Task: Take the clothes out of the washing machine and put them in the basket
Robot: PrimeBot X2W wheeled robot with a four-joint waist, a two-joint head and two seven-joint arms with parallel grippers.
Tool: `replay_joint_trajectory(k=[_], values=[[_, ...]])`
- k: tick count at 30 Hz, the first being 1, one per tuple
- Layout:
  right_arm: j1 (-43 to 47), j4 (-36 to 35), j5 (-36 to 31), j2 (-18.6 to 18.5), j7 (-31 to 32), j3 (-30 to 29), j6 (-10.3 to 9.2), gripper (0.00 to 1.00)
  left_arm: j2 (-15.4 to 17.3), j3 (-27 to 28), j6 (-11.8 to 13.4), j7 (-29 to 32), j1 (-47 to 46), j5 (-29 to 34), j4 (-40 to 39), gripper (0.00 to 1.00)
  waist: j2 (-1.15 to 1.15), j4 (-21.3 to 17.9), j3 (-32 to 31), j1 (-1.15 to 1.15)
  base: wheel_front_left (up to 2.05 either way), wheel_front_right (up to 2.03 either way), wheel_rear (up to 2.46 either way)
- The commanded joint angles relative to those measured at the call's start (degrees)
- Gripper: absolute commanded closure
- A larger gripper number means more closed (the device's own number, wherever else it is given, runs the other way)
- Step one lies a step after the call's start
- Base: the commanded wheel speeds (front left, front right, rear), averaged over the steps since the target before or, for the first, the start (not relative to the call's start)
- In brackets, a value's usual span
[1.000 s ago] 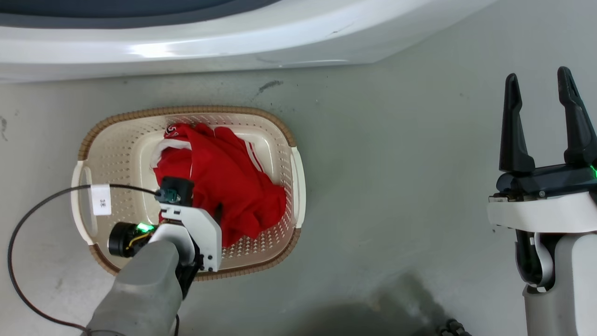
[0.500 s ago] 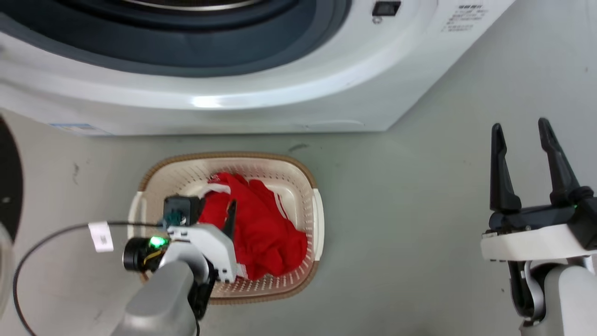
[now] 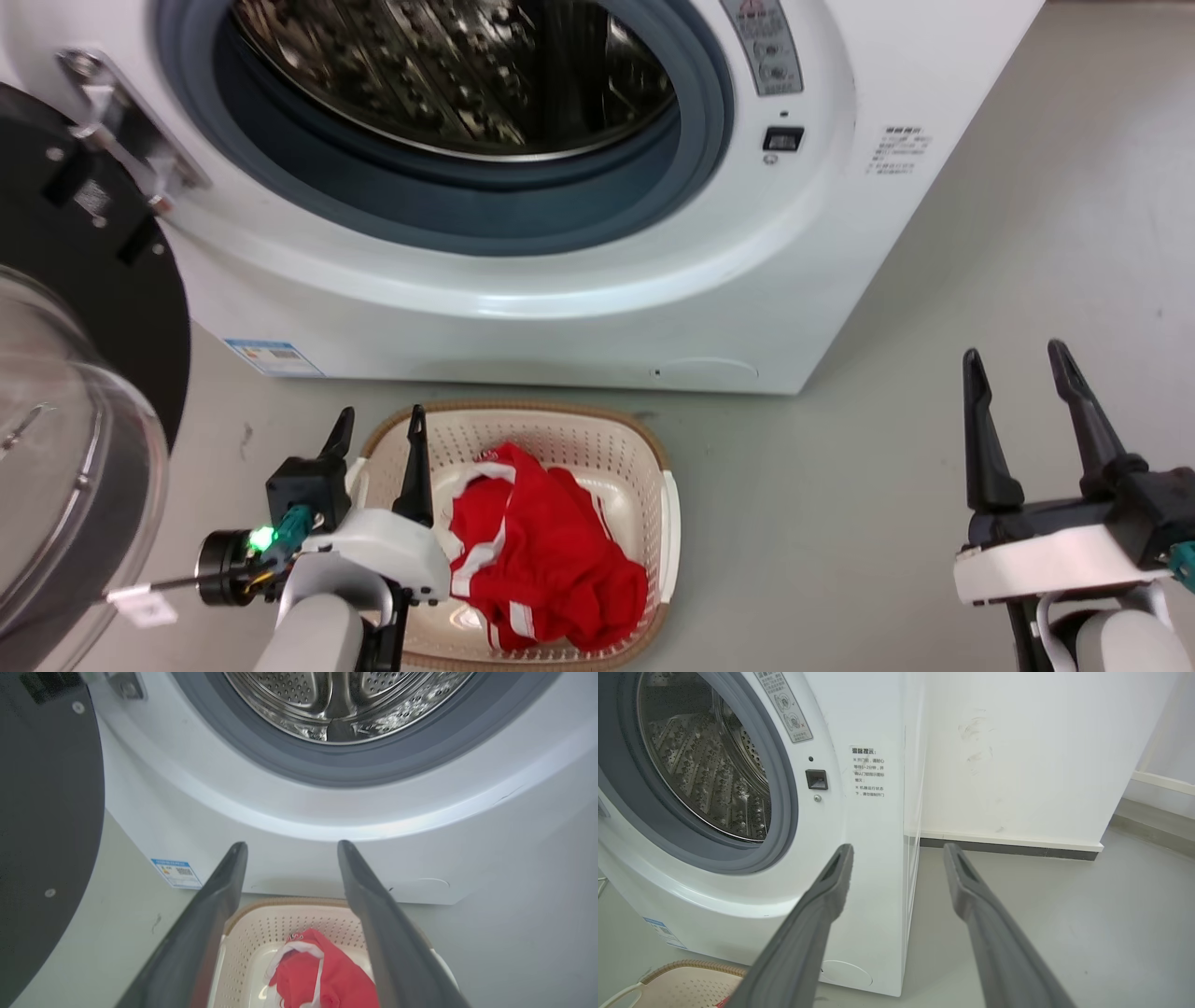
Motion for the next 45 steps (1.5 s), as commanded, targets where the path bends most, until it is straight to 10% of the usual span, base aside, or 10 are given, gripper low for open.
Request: replay_joint_trajectory(k=[1,18,42,43,45], values=[[1.12,0.20,-0.12,0.04,-0.09,0.02,-0.04,0.00,-0.57,1.12,0.26,-0.14,1.63,1.38,-1.85,0.00,0.00,0.98,-2.81,0.01,0.00,0.00,0.00],[7.70,0.94,1.40,0.04,-0.09,0.49,-0.04,0.00,-5.57,10.89,-0.63,-0.13,15.66,13.87,-20.50,0.00,0.00,1.51,-12.39,0.01,0.00,0.00,0.00],[11.05,1.29,2.50,0.04,-0.09,1.08,-0.04,0.00,-6.24,12.93,-2.50,-0.14,19.75,16.68,-21.41,0.00,0.00,-0.04,-15.93,0.01,0.00,0.00,0.00],[10.64,1.12,2.24,0.00,0.00,1.02,0.00,1.00,-6.22,12.80,-2.48,-0.01,19.21,16.33,-21.43,1.00,0.00,-0.05,-15.94,0.01,0.00,0.00,0.00],[10.84,1.92,2.26,0.03,0.02,1.08,0.01,1.00,-6.28,12.73,-2.42,0.05,19.33,16.39,-20.40,1.00,0.00,-0.05,-15.97,0.01,0.00,0.00,0.00]])
